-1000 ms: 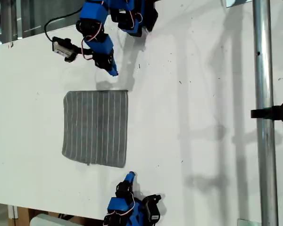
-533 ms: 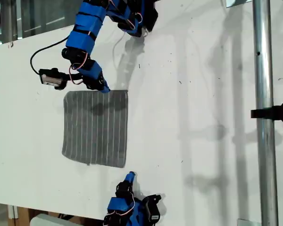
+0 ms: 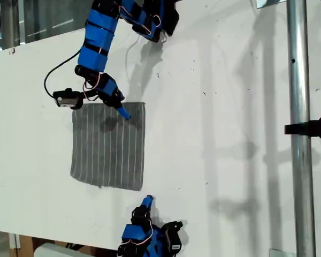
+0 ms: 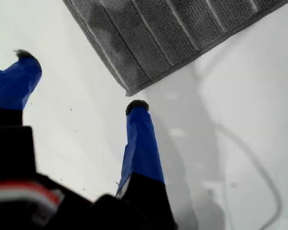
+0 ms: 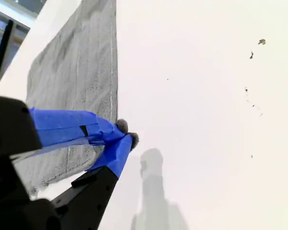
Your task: Grasp corners of a towel and fold twice.
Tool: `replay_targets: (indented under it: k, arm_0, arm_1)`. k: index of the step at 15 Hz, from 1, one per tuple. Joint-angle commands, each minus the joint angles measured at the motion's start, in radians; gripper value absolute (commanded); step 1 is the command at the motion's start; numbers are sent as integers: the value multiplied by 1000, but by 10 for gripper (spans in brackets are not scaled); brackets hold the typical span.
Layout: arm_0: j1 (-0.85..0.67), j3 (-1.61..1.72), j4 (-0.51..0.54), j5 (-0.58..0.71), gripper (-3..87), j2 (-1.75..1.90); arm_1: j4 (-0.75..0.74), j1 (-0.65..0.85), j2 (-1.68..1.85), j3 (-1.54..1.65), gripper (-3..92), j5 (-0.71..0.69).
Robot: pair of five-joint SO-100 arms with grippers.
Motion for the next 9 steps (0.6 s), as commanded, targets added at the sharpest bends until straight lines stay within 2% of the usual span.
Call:
replay_targets:
  k: [1, 4, 9]
  arm_0:
    - [5, 2, 0, -12, -27, 6]
    - [5, 2, 0, -15, -27, 6]
    - [3, 2, 0, -17, -27, 6]
  arm_1:
    - [-80, 9, -61, -3, 361, -26]
    - [-138, 2, -166, -8, 285, -37]
    - [-153, -23, -272, -18, 238, -37]
